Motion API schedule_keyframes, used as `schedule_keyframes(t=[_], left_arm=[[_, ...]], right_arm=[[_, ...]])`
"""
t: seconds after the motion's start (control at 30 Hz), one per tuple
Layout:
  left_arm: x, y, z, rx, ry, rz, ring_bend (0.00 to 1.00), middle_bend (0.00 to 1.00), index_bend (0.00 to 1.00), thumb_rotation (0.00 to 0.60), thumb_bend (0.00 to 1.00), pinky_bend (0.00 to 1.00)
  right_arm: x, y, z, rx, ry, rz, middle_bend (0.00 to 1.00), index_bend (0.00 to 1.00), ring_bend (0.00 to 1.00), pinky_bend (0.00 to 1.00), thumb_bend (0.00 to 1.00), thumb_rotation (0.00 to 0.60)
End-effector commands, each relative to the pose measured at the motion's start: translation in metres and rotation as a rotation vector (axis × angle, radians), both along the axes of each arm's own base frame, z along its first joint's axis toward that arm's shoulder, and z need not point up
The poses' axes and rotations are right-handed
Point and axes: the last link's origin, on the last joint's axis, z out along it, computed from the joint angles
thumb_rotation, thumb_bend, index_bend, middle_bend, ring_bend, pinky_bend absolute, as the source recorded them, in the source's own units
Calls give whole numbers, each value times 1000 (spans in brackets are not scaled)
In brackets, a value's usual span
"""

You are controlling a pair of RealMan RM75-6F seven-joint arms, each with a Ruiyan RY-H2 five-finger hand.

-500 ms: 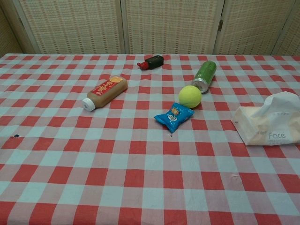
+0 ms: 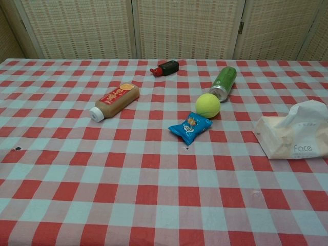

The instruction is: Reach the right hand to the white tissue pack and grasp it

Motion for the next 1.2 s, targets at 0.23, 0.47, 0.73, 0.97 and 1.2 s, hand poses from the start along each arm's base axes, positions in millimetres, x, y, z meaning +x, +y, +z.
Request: schedule_keyframes(t=[0.23, 0.47, 0.73, 0.97, 1.2], left_arm=[[1, 0, 0, 5, -1, 1, 49, 12, 118, 600, 388, 367], [0, -1, -1, -3, 13, 8, 49, 12, 118, 600, 388, 367], [0, -1, -2, -2, 13, 7, 49, 12, 118, 600, 387, 367], [0, -1, -1, -1, 11, 6, 49, 12, 118, 600, 388, 367], [0, -1, -1, -1, 13, 4, 49, 12, 118, 600, 388, 367]], right_arm=[[-4, -47, -23, -51, -33, -2, 770, 264, 709, 945, 147, 600], [-14, -77, -36, -27, -52, -42, 801, 279, 735, 970, 147, 600], [-22, -90, -45, 0, -57, -66, 805, 307, 739, 970, 147, 600], [-27, -98, -54, 29, -45, -80, 805, 346, 739, 970, 147, 600], [-30, -103, -60, 39, -38, -78, 805, 411, 739, 970, 147, 600]])
